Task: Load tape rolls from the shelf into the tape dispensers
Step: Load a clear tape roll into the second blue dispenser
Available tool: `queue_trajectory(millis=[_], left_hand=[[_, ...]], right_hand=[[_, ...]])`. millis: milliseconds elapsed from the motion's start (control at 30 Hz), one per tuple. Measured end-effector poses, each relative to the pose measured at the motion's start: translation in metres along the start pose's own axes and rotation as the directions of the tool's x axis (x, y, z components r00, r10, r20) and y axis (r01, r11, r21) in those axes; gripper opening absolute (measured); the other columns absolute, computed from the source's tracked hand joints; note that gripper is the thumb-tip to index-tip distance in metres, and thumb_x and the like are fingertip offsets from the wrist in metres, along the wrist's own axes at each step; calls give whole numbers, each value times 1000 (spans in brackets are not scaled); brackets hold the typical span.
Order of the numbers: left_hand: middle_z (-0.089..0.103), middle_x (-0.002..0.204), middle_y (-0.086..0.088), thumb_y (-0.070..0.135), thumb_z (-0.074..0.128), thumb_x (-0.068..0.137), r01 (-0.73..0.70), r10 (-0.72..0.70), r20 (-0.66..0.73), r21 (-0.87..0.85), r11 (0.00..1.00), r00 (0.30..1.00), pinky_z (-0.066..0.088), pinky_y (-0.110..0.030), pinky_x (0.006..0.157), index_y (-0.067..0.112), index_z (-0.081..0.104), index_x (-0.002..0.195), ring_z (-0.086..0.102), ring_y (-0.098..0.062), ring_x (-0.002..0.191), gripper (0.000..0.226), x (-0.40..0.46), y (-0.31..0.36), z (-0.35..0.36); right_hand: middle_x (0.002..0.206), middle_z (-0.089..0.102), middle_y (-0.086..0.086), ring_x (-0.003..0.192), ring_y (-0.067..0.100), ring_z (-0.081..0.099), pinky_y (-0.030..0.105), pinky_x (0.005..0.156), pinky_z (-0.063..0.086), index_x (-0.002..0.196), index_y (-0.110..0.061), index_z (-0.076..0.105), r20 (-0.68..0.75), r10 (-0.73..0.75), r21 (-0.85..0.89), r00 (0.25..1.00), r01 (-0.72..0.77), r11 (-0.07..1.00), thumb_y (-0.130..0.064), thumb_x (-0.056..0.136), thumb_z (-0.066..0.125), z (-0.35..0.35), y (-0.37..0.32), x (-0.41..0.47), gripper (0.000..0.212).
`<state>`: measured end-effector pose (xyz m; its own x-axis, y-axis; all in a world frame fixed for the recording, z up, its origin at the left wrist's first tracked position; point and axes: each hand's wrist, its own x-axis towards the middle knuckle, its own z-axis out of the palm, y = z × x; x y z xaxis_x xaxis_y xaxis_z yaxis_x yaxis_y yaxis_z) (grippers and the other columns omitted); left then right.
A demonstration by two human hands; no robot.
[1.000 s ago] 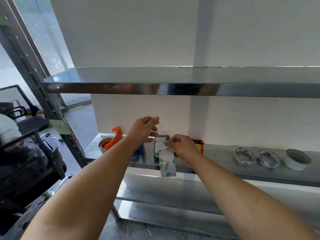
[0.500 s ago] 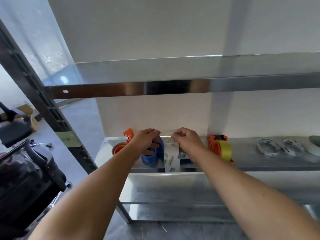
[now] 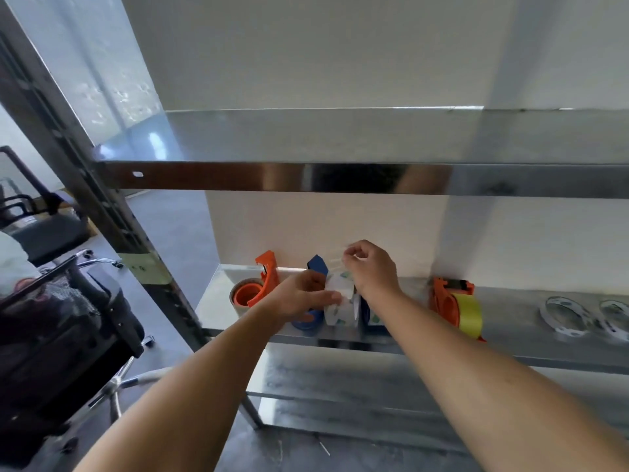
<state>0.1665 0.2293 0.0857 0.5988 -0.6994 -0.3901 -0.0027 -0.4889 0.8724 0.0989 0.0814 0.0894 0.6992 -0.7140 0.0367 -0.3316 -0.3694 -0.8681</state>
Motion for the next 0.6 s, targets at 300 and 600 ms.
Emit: queue_trajectory(millis=[300, 600], left_hand=[[59, 114, 5, 50, 77, 78, -13, 110, -293, 314, 949, 950, 54, -21, 71, 22, 44, 133, 60, -14, 95, 70, 11, 2, 16], [60, 131, -4, 44, 77, 81, -39, 103, -333, 193, 980, 937, 51, -25, 83, 22, 36, 145, 58, -16, 103, 79, 29, -2, 9]], right_hand=[[121, 59, 7, 105, 21, 58, 21, 73, 36, 98, -18, 67, 28, -67, -97, 997, 70, 993, -23, 95, 59, 22, -6, 5, 11], [117, 64, 5, 107, 20, 57, 22, 75, 36, 101, -19, 69, -21, 24, -55, 999, -25, 998, -26, 94, 60, 36, -9, 14, 14]])
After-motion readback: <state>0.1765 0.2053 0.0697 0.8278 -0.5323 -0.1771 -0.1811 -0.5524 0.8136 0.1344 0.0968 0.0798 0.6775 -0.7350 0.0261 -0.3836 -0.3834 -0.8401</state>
